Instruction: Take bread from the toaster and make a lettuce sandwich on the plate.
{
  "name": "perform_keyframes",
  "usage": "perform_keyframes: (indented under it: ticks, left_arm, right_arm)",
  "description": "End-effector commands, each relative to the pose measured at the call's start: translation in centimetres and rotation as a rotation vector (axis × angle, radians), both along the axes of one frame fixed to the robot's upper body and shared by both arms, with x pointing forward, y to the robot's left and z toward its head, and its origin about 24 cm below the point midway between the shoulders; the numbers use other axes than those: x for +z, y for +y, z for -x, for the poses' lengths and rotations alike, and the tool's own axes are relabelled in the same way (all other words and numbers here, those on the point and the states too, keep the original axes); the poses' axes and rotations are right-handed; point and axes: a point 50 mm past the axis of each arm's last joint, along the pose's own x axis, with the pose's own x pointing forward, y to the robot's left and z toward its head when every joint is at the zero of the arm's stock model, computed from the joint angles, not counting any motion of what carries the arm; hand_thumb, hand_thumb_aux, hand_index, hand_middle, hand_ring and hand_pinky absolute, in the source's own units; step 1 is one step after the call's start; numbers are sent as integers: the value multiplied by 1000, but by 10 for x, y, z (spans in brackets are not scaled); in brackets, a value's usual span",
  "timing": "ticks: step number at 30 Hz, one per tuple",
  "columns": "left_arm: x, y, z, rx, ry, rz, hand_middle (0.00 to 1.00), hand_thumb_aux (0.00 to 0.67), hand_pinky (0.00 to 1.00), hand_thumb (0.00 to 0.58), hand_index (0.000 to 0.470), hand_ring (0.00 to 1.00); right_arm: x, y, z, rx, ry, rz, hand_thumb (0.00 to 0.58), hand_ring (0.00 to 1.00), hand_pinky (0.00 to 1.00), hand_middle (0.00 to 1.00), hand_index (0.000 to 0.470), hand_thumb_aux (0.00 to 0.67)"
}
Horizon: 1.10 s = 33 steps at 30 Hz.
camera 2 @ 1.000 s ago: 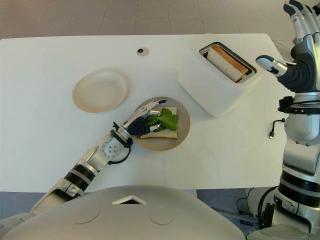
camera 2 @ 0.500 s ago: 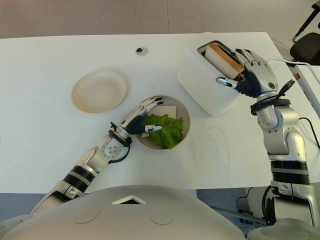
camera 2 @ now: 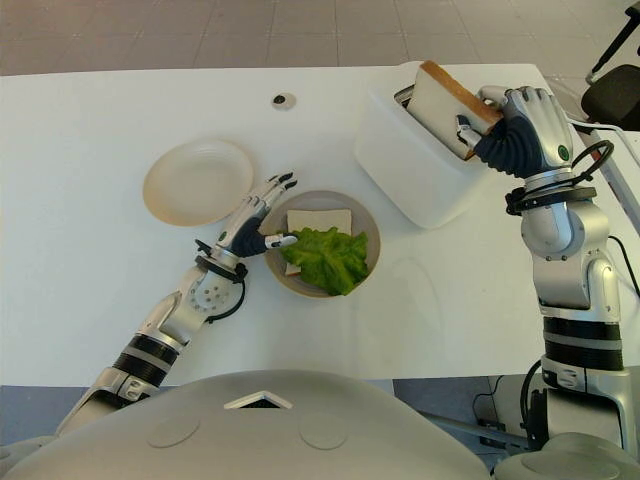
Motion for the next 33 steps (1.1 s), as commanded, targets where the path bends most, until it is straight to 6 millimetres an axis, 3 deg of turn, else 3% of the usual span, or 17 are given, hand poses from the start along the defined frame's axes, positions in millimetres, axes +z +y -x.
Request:
perform_keyframes:
  ticks: [1,5,13,14,15,18,20,22,24,28,31,33]
  left_arm:
    - [1,2,-1,-84,-31,-115,0,0,0,0,0,0]
    - [4,-3,-1,-137,-64,-99,0,0,0,0,0,0]
    - [4,-19,6,-270,-77,-116,0,0,0,0,0,0]
    - [1,-21,6,-283,-71,-139,0,210,0,307,147,0]
    - [-2,-22,6,-296,-65,-162,0,321,0,422,225,0]
    - [-12,-24,7,-318,-46,-224,0,460,0,523,323,0]
    - [-15,-22,6,-316,-42,-243,0,520,0,551,365,0]
    - [-16,-21,5,-309,-44,-254,0,623,0,577,437,0]
    - [-16,-20,4,-302,-49,-253,0,670,0,580,470,0]
    - [-6,-19,5,-285,-62,-157,0,670,0,580,470,0]
    - [8,-21,7,-288,-60,-33,0,528,0,554,370,0]
    - [18,-22,5,-289,-63,37,0,520,0,551,365,0]
  right_arm:
    - [9,3,2,9,-70,-78,580,1000,1000,1000,470,670]
    - [17,4,1,13,-135,-136,580,1000,1000,1000,470,670]
    - [7,8,-2,25,-107,-149,580,1000,1000,1000,470,670]
    - [6,9,-2,28,-104,-152,580,1000,1000,1000,470,670]
    - [5,11,-2,31,-103,-154,580,1000,1000,1000,470,670]
    - [4,13,-2,38,-99,-157,580,1000,1000,1000,470,670]
    - [3,13,-2,41,-96,-158,580,1000,1000,1000,470,670]
    - [2,14,-2,41,-94,-159,580,1000,1000,1000,470,670]
    - [0,15,-2,45,-90,-160,580,1000,1000,1000,470,670]
    - [-2,18,-2,52,-80,-162,580,1000,1000,1000,470,670]
    - [-4,18,-2,54,-73,-161,580,1000,1000,1000,470,670]
    - [-4,19,-2,57,-72,-161,580,1000,1000,1000,470,670]
